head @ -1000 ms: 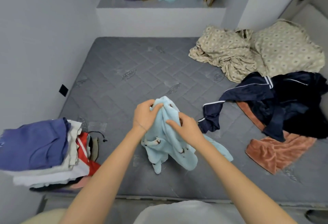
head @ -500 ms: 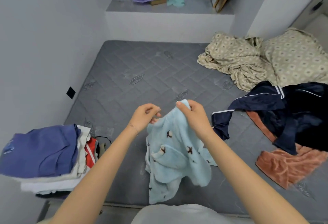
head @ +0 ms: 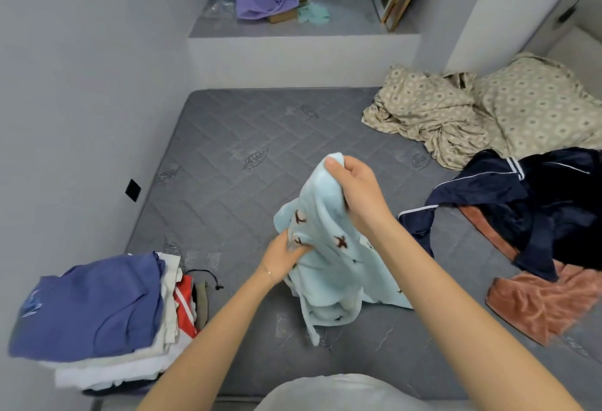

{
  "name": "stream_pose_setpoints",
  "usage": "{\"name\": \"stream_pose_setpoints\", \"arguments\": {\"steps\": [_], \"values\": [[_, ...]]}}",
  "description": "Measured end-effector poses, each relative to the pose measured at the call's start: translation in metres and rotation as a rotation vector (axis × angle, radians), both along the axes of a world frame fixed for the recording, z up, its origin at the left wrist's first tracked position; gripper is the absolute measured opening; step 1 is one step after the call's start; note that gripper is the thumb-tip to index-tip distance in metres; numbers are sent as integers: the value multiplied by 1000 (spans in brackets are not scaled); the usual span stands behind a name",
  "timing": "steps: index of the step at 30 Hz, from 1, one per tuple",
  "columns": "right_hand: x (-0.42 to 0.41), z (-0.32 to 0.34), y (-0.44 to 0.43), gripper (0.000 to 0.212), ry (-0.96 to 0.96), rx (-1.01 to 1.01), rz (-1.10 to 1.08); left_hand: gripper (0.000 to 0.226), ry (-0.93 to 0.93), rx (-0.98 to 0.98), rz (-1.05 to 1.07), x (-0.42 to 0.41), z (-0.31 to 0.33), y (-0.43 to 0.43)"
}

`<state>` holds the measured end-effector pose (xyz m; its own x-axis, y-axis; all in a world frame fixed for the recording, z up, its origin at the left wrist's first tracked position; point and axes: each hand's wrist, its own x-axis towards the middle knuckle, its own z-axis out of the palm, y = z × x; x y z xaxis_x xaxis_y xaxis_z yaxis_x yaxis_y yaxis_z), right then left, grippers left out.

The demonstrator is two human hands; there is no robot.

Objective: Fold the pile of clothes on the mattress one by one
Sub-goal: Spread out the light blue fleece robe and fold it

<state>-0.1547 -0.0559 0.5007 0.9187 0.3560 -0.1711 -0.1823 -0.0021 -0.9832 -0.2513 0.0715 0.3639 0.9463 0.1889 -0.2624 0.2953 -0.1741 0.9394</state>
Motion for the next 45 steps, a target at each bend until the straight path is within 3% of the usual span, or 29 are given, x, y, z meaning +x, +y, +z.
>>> {"name": "stream_pose_setpoints", "arguments": {"steps": [3, 5, 10, 17, 21, 23, 27, 31, 35, 45], "values": [[15, 5, -9, 24, -176, -132, -93, 11, -20, 123, 29, 8, 18, 14], [29, 0, -24, 25, -252, -258, -131, 6, -23, 143, 31, 8, 30, 24], [45, -28, -58, 16, -198, -469, -163, 16, -132, 197, 123, 10, 55, 38], [36, -35, -62, 11, -262, -378, -241, 27, -177, 274, 93, 19, 69, 42], [17, -72, -64, 14, -192, -504, -89, 27, 153, 204, -254, 3, 40, 43], [5, -98, -69, 13, -123, -618, 34, 11, 310, 237, -401, -5, 18, 45], [-22, -155, -82, 15, -15, -875, 241, 23, 242, 212, -138, -3, -16, 51], [-49, -214, -101, 9, 124, -1118, 376, 25, 293, 194, -72, 0, -52, 48], [-65, -249, -122, 48, 97, -1155, 348, 29, 371, 176, -83, -11, -97, 46], [-52, -288, -117, 65, 22, -1136, 358, 53, 497, 400, -27, -17, -175, 63]]}}
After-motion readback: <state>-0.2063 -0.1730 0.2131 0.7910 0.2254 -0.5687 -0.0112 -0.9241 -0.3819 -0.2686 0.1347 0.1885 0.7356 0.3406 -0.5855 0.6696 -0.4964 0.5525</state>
